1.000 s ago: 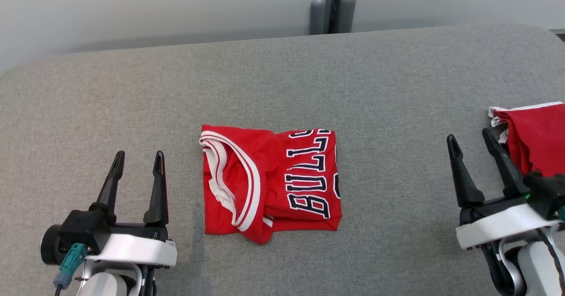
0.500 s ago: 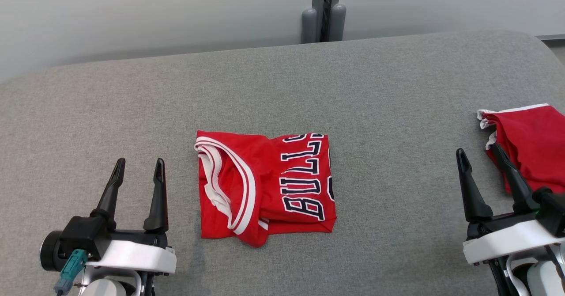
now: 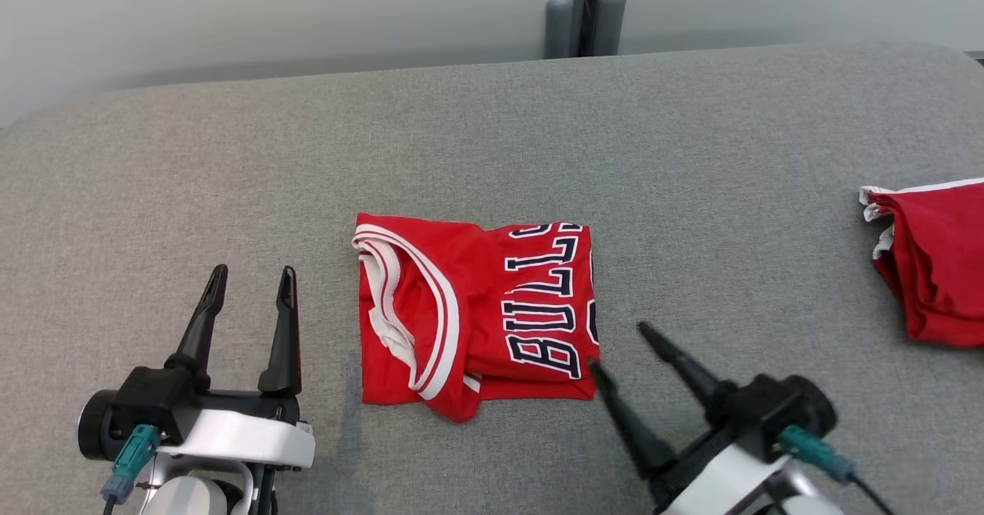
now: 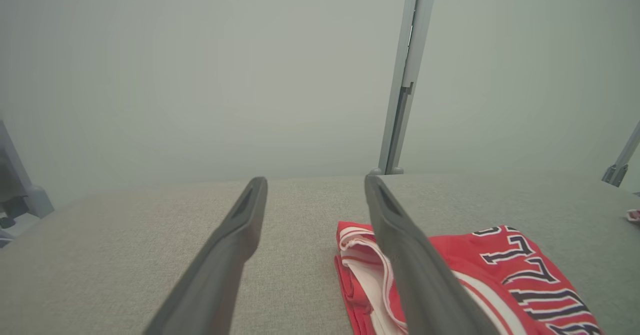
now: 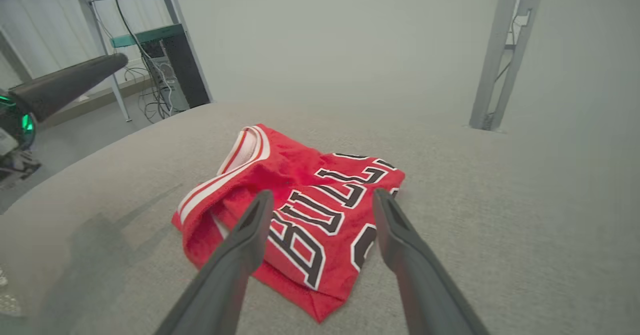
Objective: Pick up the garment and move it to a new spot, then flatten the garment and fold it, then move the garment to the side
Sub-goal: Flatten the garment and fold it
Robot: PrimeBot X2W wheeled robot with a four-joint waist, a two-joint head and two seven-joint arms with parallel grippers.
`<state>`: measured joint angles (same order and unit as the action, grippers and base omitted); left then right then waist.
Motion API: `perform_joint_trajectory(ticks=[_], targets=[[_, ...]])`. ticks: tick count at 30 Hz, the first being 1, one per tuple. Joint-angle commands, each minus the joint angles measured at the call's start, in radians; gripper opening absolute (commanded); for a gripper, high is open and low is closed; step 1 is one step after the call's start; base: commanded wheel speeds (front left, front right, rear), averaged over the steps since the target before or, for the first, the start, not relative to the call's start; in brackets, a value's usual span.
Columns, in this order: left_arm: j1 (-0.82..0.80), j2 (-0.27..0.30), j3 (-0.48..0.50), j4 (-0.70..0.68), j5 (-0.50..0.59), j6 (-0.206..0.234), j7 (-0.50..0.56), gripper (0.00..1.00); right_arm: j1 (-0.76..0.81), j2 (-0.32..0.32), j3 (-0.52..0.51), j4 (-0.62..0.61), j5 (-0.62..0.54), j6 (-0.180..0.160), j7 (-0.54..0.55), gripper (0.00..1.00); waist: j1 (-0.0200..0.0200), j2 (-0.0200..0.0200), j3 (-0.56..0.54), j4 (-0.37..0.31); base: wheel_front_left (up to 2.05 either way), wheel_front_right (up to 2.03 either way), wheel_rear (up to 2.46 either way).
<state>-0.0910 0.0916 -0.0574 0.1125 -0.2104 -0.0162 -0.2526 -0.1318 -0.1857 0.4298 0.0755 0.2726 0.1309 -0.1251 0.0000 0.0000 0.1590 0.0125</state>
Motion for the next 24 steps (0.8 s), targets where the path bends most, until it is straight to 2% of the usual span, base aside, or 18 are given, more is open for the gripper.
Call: perform_joint_trajectory(ticks=[1,6,9,12,21,22,23,24], targets=[[-0.02,0.003,-0.003,0.001,-0.003,0.006,-0.002,1.0,-0.019,-0.008,0.075,0.007,0.018,0.0,0.012,1.0,0.0,0.0,0.011,0.01,0.0,0.0,0.0],[-0.037,-0.003,-0.019,0.008,-0.006,0.002,-0.004,1.0,-0.084,-0.025,0.29,0.061,0.075,0.0,0.018,1.0,0.0,0.0,0.037,0.04,0.0,0.0,0.0],[-0.054,-0.008,-0.029,0.011,-0.009,0.0,-0.007,1.0,-0.14,-0.022,0.374,0.116,0.105,0.0,0.008,1.0,0.0,0.0,0.056,0.06,0.0,0.0,0.0],[-0.06,-0.011,-0.034,0.016,-0.011,-0.001,-0.008,1.0,-0.182,-0.013,0.42,0.163,0.126,0.0,-0.003,1.0,0.0,0.0,0.068,0.073,0.0,0.0,0.0],[-0.091,-0.023,-0.049,0.03,-0.021,-0.003,-0.01,1.0,-0.378,0.052,0.559,0.441,0.18,0.0,-0.05,1.0,0.0,0.0,0.106,0.117,0.0,0.0,0.0],[-0.092,-0.023,-0.049,0.029,-0.021,-0.003,-0.01,1.0,-0.392,0.06,0.57,0.473,0.187,0.0,-0.049,0.65,0.0,0.0,0.109,0.12,0.0,0.0,0.0],[-0.093,-0.024,-0.049,0.027,-0.021,-0.004,-0.011,1.0,-0.407,0.068,0.583,0.498,0.193,0.0,-0.051,0.4,0.0,0.0,0.111,0.123,0.0,0.0,0.0],[-0.096,-0.025,-0.049,0.026,-0.021,-0.004,-0.011,1.0,-0.421,0.076,0.593,0.518,0.203,0.0,-0.057,0.0,0.0,0.0,0.114,0.125,0.0,0.0,0.0]])
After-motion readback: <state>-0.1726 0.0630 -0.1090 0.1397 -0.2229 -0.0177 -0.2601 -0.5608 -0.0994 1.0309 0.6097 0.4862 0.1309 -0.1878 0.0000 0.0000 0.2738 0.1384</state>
